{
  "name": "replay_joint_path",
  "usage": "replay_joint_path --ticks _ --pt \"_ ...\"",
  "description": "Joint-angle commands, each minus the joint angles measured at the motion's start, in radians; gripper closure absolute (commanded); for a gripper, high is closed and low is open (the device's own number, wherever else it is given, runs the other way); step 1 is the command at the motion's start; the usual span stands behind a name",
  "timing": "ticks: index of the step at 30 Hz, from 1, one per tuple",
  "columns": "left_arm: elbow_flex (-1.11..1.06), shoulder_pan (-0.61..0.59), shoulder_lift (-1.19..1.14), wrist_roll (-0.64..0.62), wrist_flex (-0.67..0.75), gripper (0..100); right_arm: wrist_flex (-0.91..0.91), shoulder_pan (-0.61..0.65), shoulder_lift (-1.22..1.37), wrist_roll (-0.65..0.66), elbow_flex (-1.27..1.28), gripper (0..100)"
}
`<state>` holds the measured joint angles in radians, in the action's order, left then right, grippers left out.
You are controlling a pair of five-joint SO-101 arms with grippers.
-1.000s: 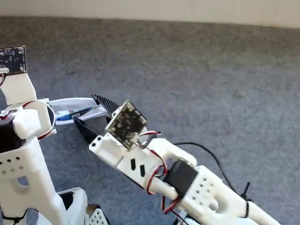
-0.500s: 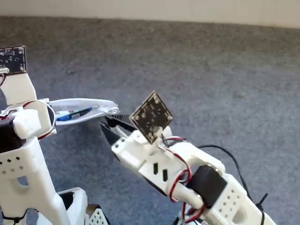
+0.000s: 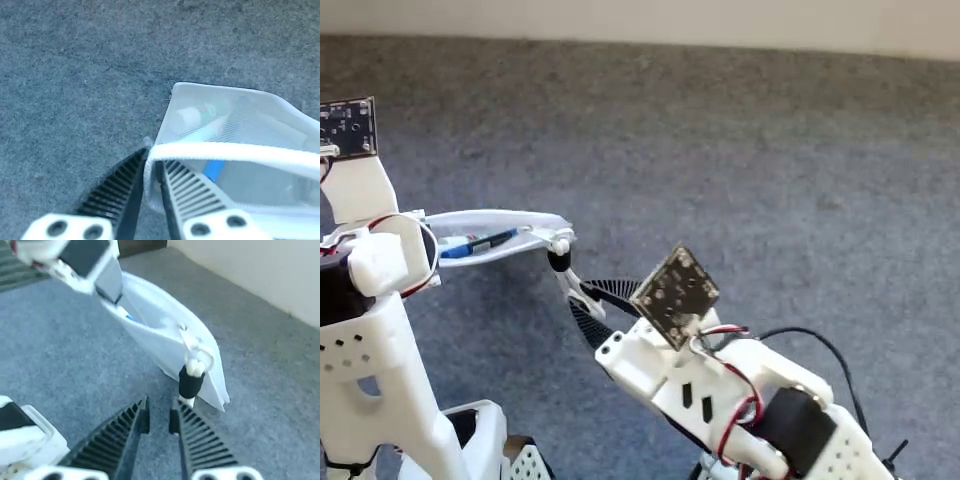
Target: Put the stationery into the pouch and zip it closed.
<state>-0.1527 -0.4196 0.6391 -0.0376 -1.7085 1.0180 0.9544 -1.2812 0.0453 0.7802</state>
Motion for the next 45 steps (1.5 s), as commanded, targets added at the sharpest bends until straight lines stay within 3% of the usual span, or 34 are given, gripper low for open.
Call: replay_joint_path --ticks 1,4,10,20,37,45 --pt "-0.008 0.012 -0.018 0.008 -0.003 100 -0.085 -0.013 -0.012 0.008 0.058 82.1" --pt "-0.008 0.012 -0.018 0.008 -0.003 100 -0.219 -0.01 -0.012 0.008 0.156 75.9" --pt "-0.008 0.012 -0.018 0.008 -0.003 100 -0.515 -0.01 -0.012 0.009 0.326 75.6" --pt "-0.008 0.012 -0.018 0.008 -0.003 100 -0.751 -0.015 0.16 0.005 0.398 75.6" --pt "-0.008 0.012 -0.018 0.008 -0.003 100 -0.866 -0.104 0.205 0.003 0.409 76.1" --pt "-0.047 0.012 -0.018 0.009 -0.002 100 -0.871 -0.104 0.199 0.008 0.42 89.2"
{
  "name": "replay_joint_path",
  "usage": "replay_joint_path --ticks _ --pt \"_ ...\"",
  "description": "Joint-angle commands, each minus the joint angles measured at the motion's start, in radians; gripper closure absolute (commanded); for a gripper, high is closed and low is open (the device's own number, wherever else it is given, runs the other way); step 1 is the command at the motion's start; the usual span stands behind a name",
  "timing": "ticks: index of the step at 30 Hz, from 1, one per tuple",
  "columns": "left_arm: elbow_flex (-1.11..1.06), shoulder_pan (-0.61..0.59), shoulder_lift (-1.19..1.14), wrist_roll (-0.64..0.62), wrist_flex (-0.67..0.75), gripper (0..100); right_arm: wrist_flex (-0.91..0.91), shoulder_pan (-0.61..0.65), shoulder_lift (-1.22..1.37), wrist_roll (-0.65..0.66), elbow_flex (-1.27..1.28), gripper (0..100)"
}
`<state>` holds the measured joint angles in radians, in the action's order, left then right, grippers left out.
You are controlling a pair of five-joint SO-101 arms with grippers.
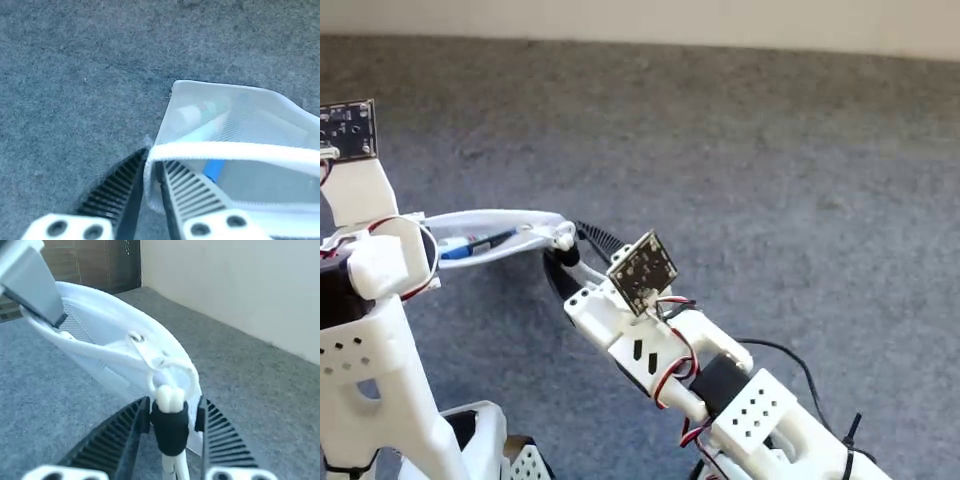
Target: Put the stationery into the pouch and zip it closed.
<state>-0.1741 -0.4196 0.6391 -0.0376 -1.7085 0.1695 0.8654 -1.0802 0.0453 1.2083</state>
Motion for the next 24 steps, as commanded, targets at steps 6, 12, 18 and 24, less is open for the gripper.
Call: replay_joint_path --ticks 6,12,18,24 --pt "-0.025 0.012 -0.018 0.009 -0.002 100 -0.016 -0.018 -0.004 0.009 -0.008 93.8" --pt "-0.027 0.012 -0.018 0.009 -0.002 100 0.073 -0.018 -0.004 0.005 -0.016 86.1" --pt "-0.027 0.012 -0.018 0.009 -0.002 100 0.09 -0.018 -0.004 0.008 -0.015 81.5" --pt "-0.028 0.012 -0.018 0.009 -0.002 100 0.091 -0.018 -0.01 0.009 -0.016 81.5"
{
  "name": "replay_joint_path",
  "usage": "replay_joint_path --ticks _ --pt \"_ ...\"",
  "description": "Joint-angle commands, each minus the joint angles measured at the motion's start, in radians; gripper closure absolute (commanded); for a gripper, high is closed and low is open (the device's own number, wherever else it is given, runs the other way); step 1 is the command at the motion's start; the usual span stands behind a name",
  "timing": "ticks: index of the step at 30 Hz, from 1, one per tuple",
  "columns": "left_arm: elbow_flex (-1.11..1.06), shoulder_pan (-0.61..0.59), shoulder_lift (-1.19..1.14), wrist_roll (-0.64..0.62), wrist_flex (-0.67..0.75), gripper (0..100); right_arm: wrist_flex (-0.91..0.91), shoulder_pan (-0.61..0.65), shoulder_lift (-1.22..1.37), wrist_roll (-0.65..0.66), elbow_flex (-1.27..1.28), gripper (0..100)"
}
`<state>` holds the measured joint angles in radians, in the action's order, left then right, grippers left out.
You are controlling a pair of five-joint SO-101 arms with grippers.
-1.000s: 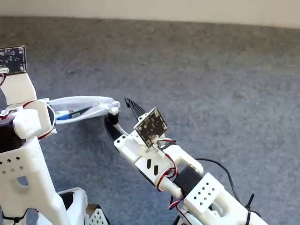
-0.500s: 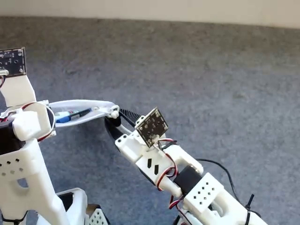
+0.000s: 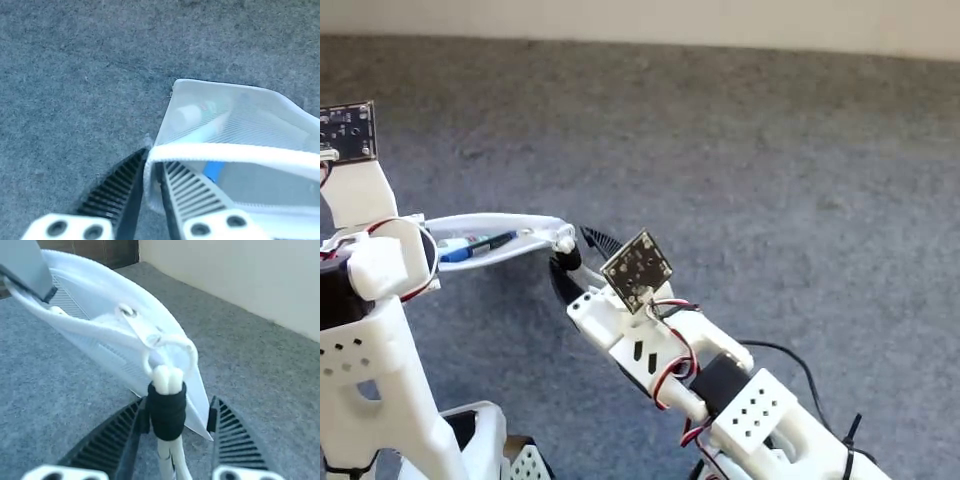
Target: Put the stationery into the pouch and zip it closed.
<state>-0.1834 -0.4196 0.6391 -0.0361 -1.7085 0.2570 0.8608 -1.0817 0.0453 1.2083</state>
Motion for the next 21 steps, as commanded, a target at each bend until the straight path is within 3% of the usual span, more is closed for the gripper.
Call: replay_joint_path --ticks 1,8,17,21 --pt "-0.019 0.012 -0.018 0.008 -0.002 100 0.004 -0.013 -0.027 0.009 -0.015 81.5" --pt "-0.019 0.012 -0.018 0.008 0.008 100 0.045 -0.01 -0.209 0.009 0.042 81.5" --pt "-0.019 0.012 -0.018 0.008 0.006 100 0.039 -0.01 -0.15 0.005 0.053 81.5" --pt "-0.019 0.012 -0.018 0.008 0.006 100 -0.05 -0.01 -0.071 0.005 0.053 81.5"
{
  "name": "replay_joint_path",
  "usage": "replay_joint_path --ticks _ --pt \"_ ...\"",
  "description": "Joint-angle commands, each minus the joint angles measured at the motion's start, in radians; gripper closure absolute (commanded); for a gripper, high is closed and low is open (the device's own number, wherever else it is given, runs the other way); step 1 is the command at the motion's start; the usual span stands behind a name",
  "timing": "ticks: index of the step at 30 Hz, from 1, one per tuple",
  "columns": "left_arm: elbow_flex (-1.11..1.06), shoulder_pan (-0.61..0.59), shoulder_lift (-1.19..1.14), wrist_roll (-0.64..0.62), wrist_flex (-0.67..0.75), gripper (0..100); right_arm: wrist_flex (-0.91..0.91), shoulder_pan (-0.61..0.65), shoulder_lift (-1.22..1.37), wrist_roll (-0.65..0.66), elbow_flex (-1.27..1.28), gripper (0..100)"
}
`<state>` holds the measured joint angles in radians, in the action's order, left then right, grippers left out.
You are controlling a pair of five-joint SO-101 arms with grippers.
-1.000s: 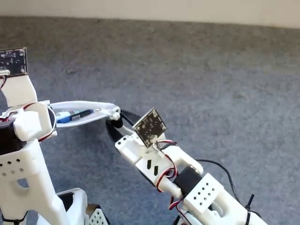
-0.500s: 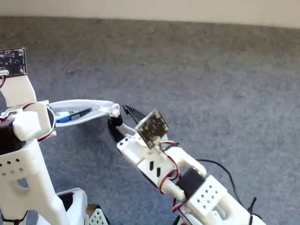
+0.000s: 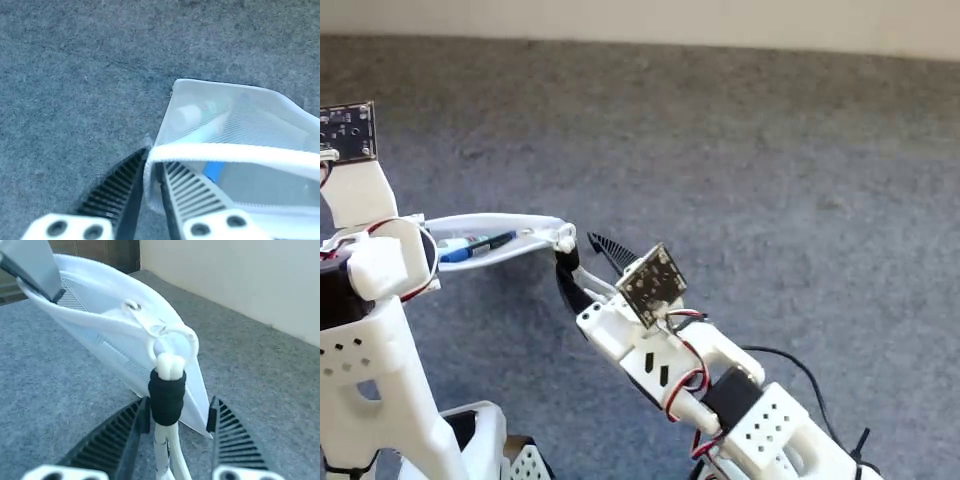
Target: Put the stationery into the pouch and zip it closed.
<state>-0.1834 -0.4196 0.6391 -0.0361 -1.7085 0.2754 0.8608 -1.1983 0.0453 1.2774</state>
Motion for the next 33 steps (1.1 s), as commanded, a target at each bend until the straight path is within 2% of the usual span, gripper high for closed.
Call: replay_joint_path --ticks 1,33 --pt "-0.019 0.012 -0.018 0.008 0.006 100 -0.084 -0.01 0.064 0.005 -0.016 81.5" --pt "-0.021 0.012 -0.018 0.008 0.005 100 -0.136 -0.012 0.027 0.005 -0.016 81.5"
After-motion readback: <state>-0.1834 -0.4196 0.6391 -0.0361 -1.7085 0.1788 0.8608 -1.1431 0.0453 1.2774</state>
